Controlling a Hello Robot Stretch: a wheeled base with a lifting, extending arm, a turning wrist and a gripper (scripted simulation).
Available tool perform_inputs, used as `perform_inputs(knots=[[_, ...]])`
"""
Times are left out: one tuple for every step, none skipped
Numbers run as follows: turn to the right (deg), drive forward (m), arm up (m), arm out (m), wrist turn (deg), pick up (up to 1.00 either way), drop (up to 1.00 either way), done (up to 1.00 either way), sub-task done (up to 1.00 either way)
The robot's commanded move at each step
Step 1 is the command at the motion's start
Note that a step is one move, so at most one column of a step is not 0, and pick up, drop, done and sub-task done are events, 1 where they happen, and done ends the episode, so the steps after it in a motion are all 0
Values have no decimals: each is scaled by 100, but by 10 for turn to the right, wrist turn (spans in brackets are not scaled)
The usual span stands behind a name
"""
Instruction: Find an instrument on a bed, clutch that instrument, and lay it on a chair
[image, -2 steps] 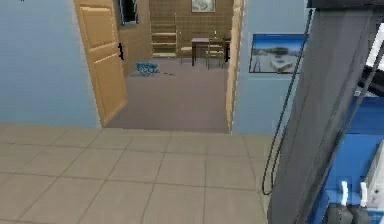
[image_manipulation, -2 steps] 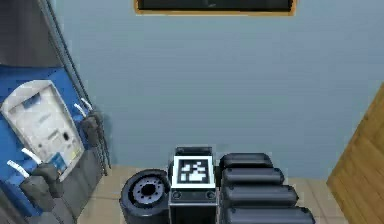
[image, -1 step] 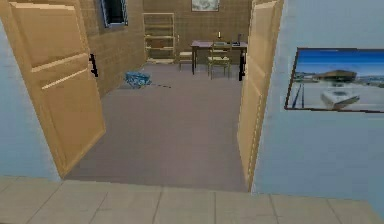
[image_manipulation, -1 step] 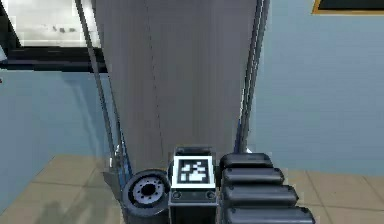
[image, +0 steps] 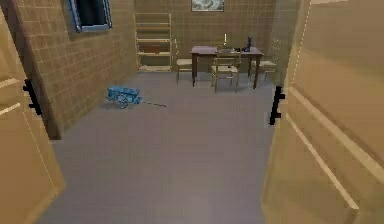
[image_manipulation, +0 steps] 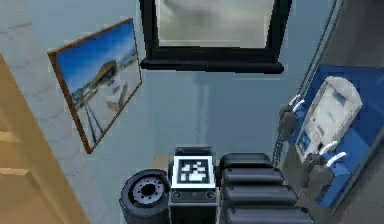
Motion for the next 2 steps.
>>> perform_inputs(knots=[[0, 100, 0, 0, 0, 0, 0, 0, 0], [0, 100, 0, 0, 0, 0, 0, 0, 0]])
